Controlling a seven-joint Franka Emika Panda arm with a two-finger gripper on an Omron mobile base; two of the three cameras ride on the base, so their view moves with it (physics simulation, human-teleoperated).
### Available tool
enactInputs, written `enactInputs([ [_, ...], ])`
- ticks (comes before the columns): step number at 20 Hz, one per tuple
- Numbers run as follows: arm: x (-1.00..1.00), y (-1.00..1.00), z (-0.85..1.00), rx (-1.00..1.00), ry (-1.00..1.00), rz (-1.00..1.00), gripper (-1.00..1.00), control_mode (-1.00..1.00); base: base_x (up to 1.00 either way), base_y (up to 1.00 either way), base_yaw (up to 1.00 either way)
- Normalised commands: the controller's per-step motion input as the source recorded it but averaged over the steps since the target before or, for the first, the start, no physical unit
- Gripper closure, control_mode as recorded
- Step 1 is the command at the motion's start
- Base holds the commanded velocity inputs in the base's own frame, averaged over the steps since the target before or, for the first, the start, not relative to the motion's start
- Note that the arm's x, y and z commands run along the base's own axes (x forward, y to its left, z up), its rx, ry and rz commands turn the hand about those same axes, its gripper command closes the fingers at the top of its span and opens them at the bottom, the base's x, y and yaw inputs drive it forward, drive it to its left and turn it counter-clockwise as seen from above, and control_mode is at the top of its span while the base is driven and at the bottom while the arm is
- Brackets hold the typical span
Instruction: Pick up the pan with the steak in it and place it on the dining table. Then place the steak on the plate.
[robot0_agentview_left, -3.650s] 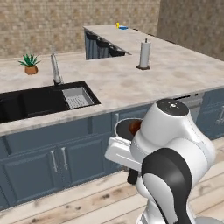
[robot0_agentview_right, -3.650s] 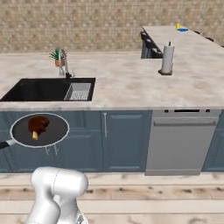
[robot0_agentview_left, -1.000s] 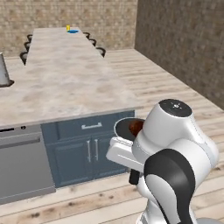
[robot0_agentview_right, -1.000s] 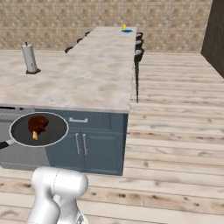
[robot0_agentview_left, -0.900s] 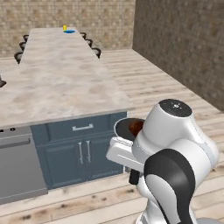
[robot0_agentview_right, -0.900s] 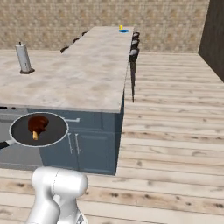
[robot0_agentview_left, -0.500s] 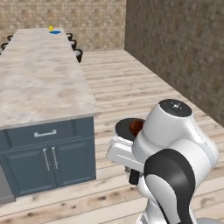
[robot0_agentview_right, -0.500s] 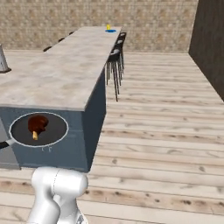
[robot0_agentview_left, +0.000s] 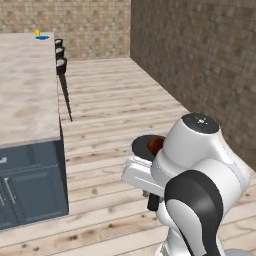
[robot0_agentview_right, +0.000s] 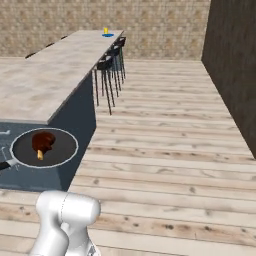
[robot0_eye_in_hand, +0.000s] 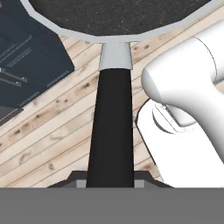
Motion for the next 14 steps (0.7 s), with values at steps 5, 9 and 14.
enactInputs([
  [5, 0.0, 0.0, 0.0, 0.0, 0.0, 0.0, 1.0, 1.0, 0.33, -0.97, 0.01],
  [9, 0.0, 0.0, 0.0, 0.0, 0.0, 0.0, 1.0, 1.0, 0.95, -0.56, 0.04],
  [14, 0.0, 0.0, 0.0, 0.0, 0.0, 0.0, 1.0, 1.0, 1.0, -0.37, 0.01],
])
